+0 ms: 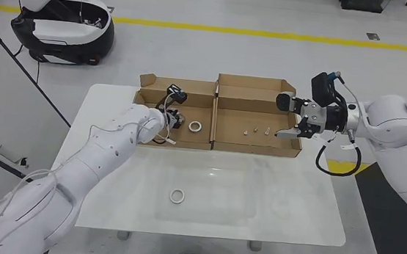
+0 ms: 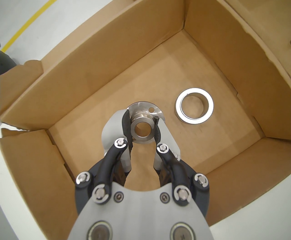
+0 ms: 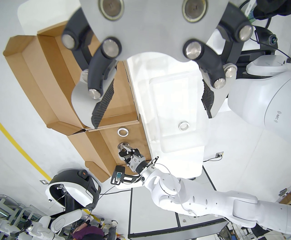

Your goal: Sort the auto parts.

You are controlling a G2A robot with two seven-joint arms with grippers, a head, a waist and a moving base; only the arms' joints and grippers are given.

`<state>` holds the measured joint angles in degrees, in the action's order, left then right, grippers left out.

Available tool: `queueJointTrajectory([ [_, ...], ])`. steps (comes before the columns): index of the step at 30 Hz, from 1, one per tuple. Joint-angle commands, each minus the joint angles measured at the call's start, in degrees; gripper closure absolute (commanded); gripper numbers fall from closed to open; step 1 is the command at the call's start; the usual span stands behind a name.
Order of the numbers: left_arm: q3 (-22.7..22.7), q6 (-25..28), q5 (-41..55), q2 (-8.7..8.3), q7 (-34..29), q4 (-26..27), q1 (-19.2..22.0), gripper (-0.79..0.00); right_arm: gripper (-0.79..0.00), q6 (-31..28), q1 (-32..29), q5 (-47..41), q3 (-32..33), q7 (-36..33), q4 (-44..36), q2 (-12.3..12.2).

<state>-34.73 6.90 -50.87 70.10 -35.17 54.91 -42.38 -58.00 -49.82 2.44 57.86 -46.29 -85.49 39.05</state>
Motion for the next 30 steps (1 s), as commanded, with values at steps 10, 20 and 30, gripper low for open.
queueJointTrajectory([
  [10, -0.2, 0.1, -0.1, 1.74, 0.2, -2.6, 0.5, -0.785, -0.785, 0.0, 0.0, 0.0, 0.0, 0.0, 0.0, 0.0],
  [20, -3.9, -1.6, -3.8, 0.61, 1.5, 3.9, -1.0, -0.785, -0.785, 0.0, 0.0, 0.0, 0.0, 0.0, 0.0, 0.0],
  [30, -13.6, 6.4, -6.3, -4.16, -7.7, 26.2, -8.2, -0.785, -0.785, 0.0, 0.0, 0.0, 0.0, 0.0, 0.0, 0.0],
])
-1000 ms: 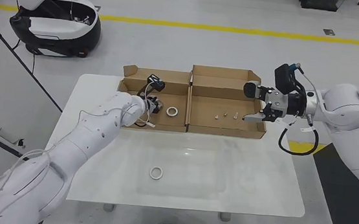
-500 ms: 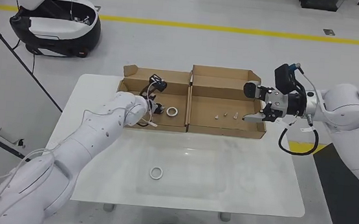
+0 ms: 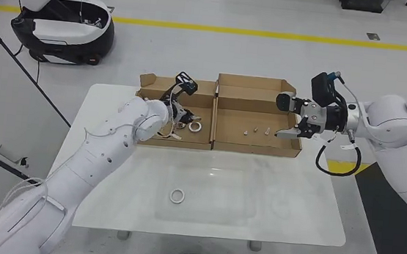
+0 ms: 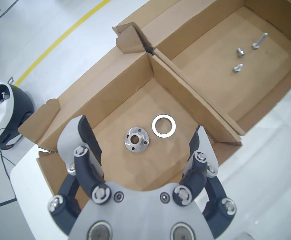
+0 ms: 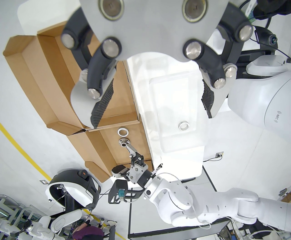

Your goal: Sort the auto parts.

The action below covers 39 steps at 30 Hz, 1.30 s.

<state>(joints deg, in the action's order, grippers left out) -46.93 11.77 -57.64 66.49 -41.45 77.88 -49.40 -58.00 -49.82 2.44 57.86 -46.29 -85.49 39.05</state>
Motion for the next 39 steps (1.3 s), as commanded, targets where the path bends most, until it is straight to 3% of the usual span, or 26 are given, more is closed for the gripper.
queueJointTrajectory([
  [1, -2.6, 3.4, 1.0, -1.08, -2.9, 5.9, -2.2, -0.785, -0.785, 0.0, 0.0, 0.0, 0.0, 0.0, 0.0, 0.0],
  [6, -8.3, 10.2, 4.0, -3.44, -13.4, 17.7, -6.9, -0.785, -0.785, 0.0, 0.0, 0.0, 0.0, 0.0, 0.0, 0.0],
  [10, -11.0, 10.8, 7.2, -4.36, -19.2, 23.2, -9.6, -0.785, -0.785, 0.0, 0.0, 0.0, 0.0, 0.0, 0.0, 0.0],
  [12, -11.1, 10.3, 10.2, -4.49, -21.6, 24.8, -10.6, -0.785, -0.785, 0.0, 0.0, 0.0, 0.0, 0.0, 0.0, 0.0],
  [23, -11.0, 11.2, 10.5, -4.49, -20.7, 25.2, -10.7, -0.785, -0.785, 0.0, 0.0, 0.0, 0.0, 0.0, 0.0, 0.0],
  [29, -6.9, 18.6, 14.0, -4.69, -32.4, 26.1, -8.0, -0.785, -0.785, 0.0, 0.0, 0.0, 0.0, 0.0, 0.0, 0.0],
  [33, 0.4, 15.6, 14.1, -5.61, -35.5, 25.8, -5.1, -0.785, -0.785, 0.0, 0.0, 0.0, 0.0, 0.0, 0.0, 0.0],
  [37, 9.4, 12.7, 17.6, -7.03, -38.4, 25.3, 0.5, -0.785, -0.785, 0.0, 0.0, 0.0, 0.0, 0.0, 0.0, 0.0],
  [39, 10.5, 12.1, 18.0, -7.23, -39.0, 25.0, 1.7, -0.785, -0.785, 0.0, 0.0, 0.0, 0.0, 0.0, 0.0, 0.0],
])
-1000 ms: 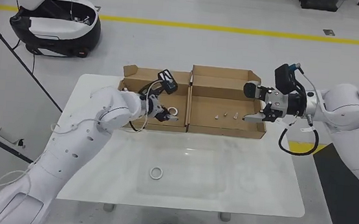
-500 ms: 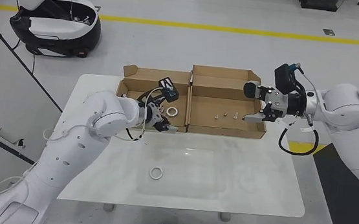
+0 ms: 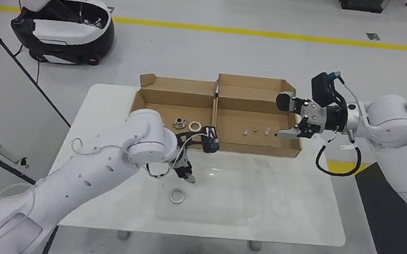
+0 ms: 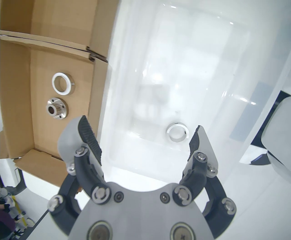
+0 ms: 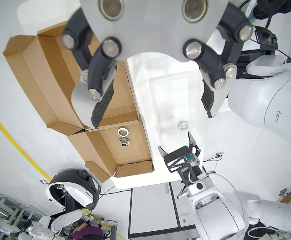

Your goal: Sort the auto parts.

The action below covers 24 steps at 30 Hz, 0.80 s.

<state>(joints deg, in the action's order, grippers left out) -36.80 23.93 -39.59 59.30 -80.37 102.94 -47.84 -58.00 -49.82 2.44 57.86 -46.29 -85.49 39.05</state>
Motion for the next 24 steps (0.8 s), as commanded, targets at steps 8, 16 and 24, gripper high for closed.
queueJointTrajectory([
  [8, 0.9, 0.3, -0.3, -0.02, 0.4, 0.2, -0.3, -0.785, -0.785, 0.0, 0.0, 0.0, 0.0, 0.0, 0.0, 0.0],
  [16, 14.7, 0.0, -1.2, -1.1, 0.0, 0.6, 7.4, -0.785, -0.785, 0.0, 0.0, 0.0, 0.0, 0.0, 0.0, 0.0],
  [24, 27.1, -1.6, 7.1, -1.82, -1.6, -0.9, 18.2, -0.785, -0.785, 0.0, 0.0, 0.0, 0.0, 0.0, 0.0, 0.0],
])
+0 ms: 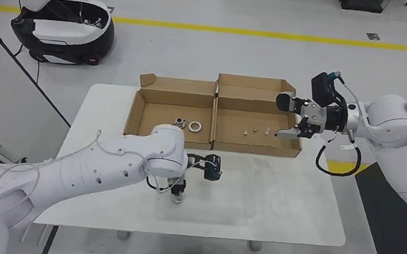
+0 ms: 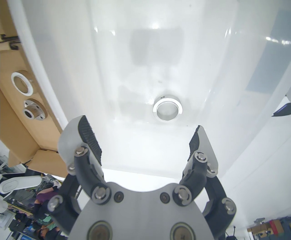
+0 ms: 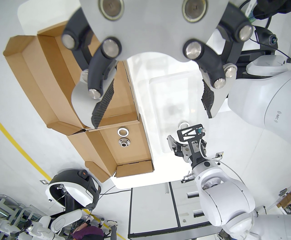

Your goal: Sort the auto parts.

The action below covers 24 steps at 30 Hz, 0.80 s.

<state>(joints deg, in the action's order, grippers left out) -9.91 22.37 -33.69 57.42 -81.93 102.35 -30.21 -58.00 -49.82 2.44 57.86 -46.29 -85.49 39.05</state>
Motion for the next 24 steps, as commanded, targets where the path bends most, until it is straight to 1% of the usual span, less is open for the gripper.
queueJointTrajectory([
  [1, 0.2, 0.0, 1.3, 0.15, 0.0, -0.4, 0.4, -0.767, -0.785, 0.0, 0.0, 0.0, 0.0, 0.0, 0.0, 0.0],
  [2, 0.2, 0.2, 1.3, 0.3, 0.2, -0.8, 0.1, -0.727, -0.785, 0.0, 0.0, 0.0, 0.0, 0.0, 0.0, 0.0],
  [4, 0.2, 0.6, 1.1, 0.54, 0.6, -1.1, -0.3, -0.597, -0.785, 0.0, 0.0, 0.0, 0.0, 0.0, 0.0, 0.0],
  [6, 0.2, 1.2, 1.1, 0.85, 1.2, -1.6, -0.6, -0.545, -0.785, 0.0, 0.0, 0.0, 0.0, 0.0, 0.0, 0.0],
  [7, 0.2, 1.4, 0.9, 1.01, 1.4, -2.0, -0.8, -0.453, -0.785, 0.0, 0.0, 0.0, 0.0, 0.0, 0.0, 0.0],
  [8, 0.2, 1.6, 0.7, 1.18, 1.6, -2.4, -1.0, -0.385, -0.785, 0.0, 0.0, 0.0, 0.0, 0.0, 0.0, 0.0],
  [16, 0.2, 1.3, -1.9, 2.56, 1.3, -5.6, -3.6, -0.348, -0.785, 0.0, 0.0, 0.0, 0.0, 0.0, 0.0, 0.0],
  [24, 0.2, 0.6, -3.4, 3.23, 0.6, -7.1, -5.2, -0.336, -0.785, 0.0, 0.0, 0.0, 0.0, 0.0, 0.0, 0.0],
])
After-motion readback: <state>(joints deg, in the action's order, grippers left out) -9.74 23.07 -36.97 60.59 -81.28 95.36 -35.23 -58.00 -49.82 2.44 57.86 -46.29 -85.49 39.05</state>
